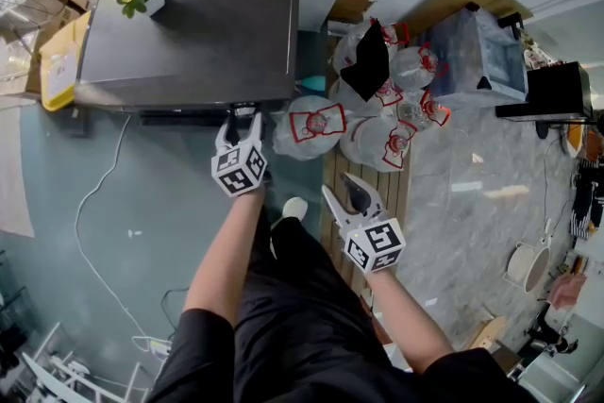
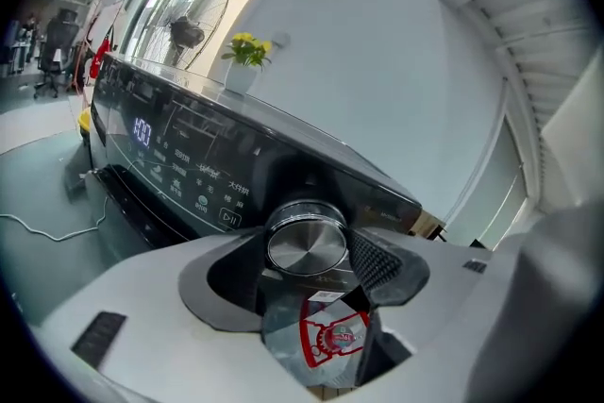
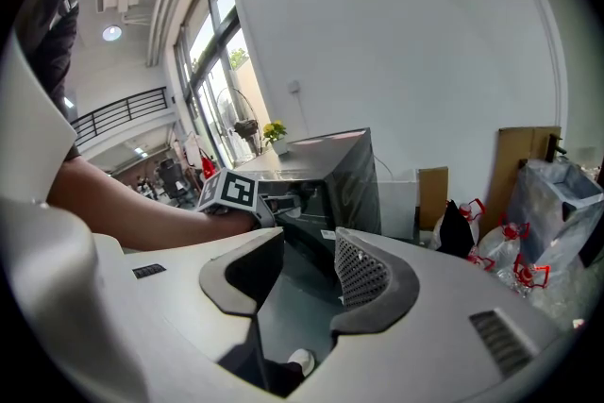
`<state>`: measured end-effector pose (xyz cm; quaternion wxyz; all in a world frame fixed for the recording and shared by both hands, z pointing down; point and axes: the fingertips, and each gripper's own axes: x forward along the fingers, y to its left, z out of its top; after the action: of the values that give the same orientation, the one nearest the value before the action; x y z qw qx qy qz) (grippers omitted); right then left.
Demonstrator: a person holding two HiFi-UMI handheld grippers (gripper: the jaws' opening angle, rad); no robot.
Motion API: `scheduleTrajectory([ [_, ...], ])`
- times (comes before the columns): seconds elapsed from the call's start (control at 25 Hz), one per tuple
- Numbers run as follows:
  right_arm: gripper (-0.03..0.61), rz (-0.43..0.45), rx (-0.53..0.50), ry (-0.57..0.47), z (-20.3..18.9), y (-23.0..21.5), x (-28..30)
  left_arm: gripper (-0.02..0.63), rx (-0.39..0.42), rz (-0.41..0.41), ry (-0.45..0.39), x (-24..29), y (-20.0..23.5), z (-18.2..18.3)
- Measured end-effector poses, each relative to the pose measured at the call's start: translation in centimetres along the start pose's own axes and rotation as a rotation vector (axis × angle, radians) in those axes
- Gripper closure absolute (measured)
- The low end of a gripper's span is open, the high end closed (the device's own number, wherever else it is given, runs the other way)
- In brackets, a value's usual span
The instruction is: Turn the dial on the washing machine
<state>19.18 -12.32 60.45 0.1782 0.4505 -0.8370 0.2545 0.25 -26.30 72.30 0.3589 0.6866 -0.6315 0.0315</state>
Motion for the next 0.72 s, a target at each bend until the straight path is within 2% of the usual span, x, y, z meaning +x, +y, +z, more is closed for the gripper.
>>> scheduleTrajectory([
  [0.24, 0.417, 0.004, 0.0, 0.005, -0.5, 0.0, -0.3, 0.348, 0.007, 0.014, -0.002, -0.1, 0.0, 0.1],
  [0.44, 0.417, 0.0, -0.002, 0.007, -0.6, -0.3, -0.6, 0.348, 0.125, 0.059, 0.02, 0.0, -0.1, -0.1],
  [0.72, 0.419, -0.051, 0.026, -0.01, 0.0, -2.2, -1.2, 0.348, 0.201, 0.099, 0.022, 0.1, -0.3, -0.1],
])
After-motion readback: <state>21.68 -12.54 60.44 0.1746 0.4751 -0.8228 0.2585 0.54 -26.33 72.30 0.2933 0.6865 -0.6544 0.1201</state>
